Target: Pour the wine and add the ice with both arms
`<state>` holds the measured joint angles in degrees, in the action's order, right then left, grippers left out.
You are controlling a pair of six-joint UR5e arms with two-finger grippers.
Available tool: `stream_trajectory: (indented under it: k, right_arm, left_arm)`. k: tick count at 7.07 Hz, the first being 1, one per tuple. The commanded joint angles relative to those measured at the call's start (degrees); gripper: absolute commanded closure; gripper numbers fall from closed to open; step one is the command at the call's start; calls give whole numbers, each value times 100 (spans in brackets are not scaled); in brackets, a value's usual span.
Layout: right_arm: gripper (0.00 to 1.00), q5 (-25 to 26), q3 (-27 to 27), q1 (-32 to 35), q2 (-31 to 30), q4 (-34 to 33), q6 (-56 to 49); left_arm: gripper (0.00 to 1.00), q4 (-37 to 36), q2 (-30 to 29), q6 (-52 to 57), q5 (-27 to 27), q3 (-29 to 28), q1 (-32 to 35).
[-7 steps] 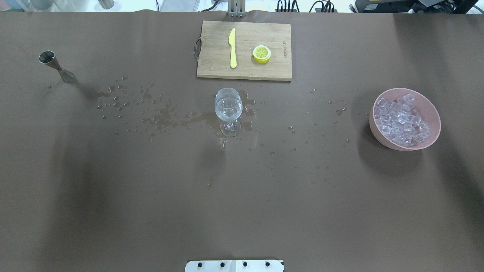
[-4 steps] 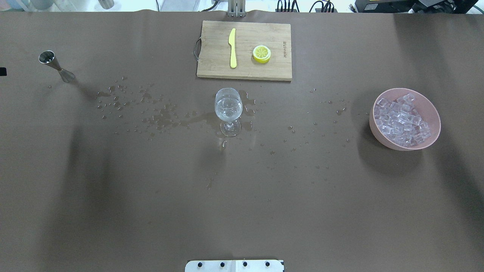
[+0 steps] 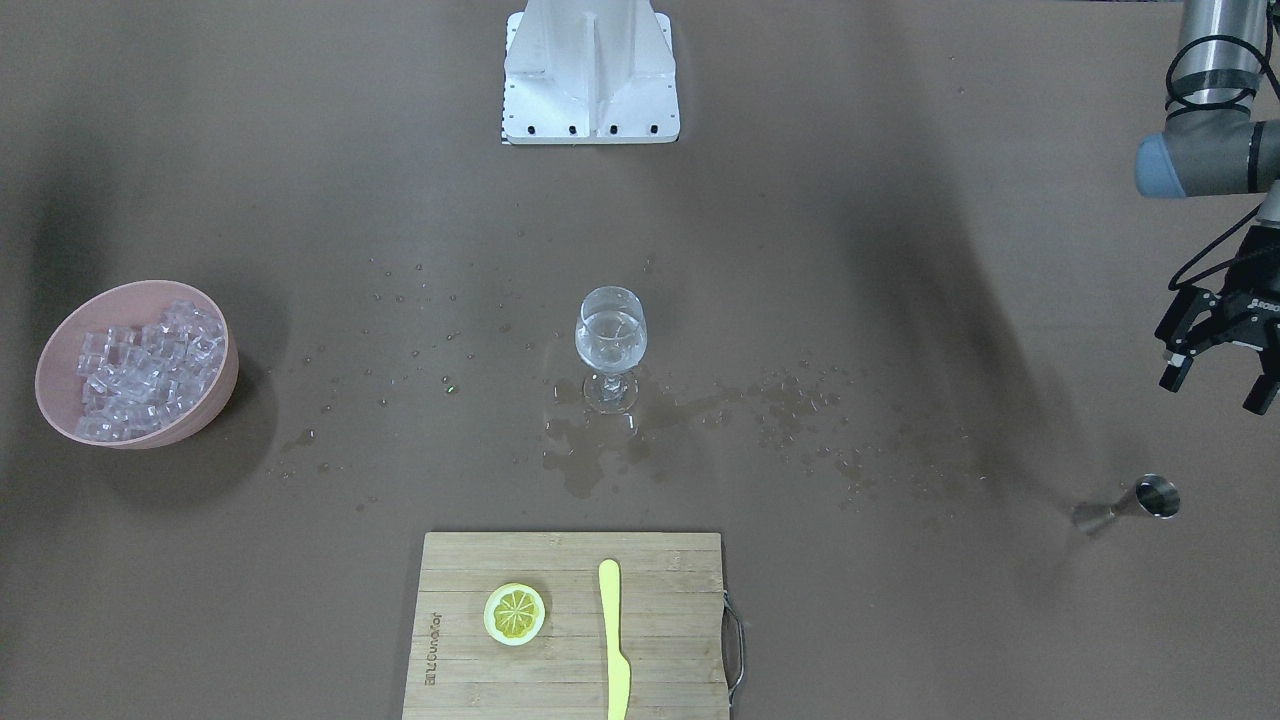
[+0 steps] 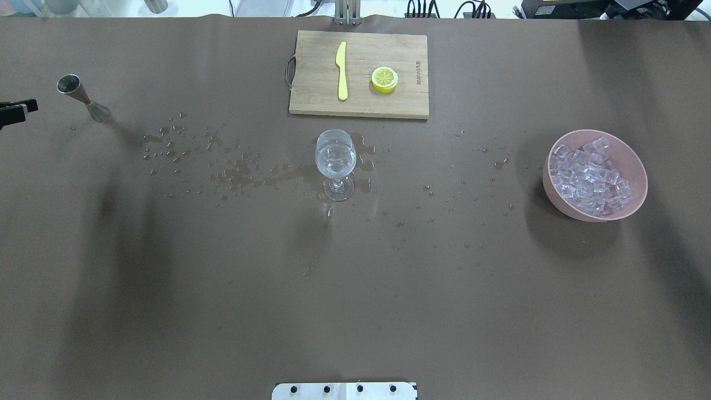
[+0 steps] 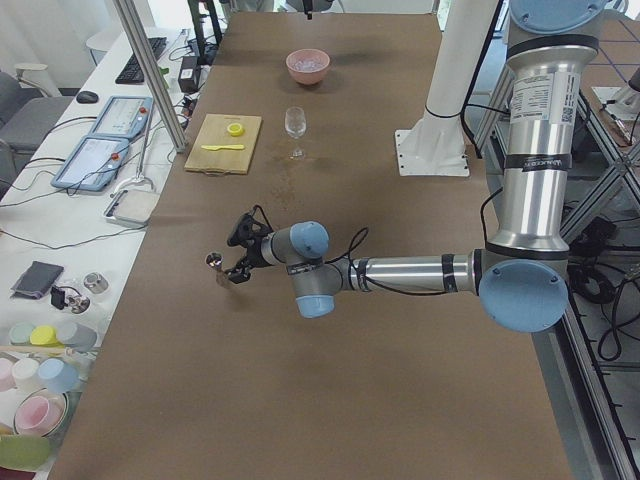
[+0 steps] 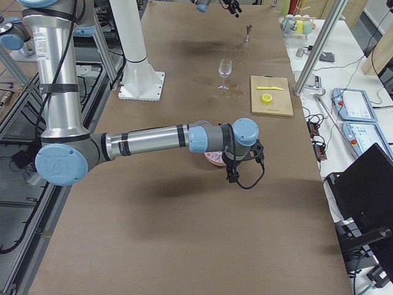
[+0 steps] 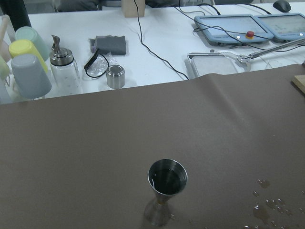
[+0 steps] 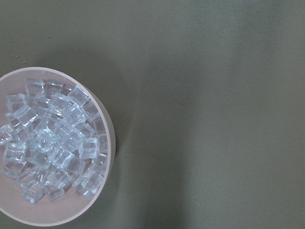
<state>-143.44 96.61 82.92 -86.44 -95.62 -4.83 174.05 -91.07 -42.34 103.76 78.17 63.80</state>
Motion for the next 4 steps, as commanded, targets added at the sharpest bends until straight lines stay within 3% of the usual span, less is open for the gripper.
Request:
stream_trajectory:
  k: [1, 2, 4]
  right_arm:
    - [0, 0, 16, -4, 4, 0, 0]
    - [0, 0, 16, -4, 4, 0, 9]
    - [0, 9, 16, -4, 48, 0, 9]
  left_arm:
    - [15, 243, -51, -29, -1078, -232, -575]
    - [15, 199, -286, -55, -1869, -276, -1066]
    - [10, 225, -551, -47, -2254, -679, -1150]
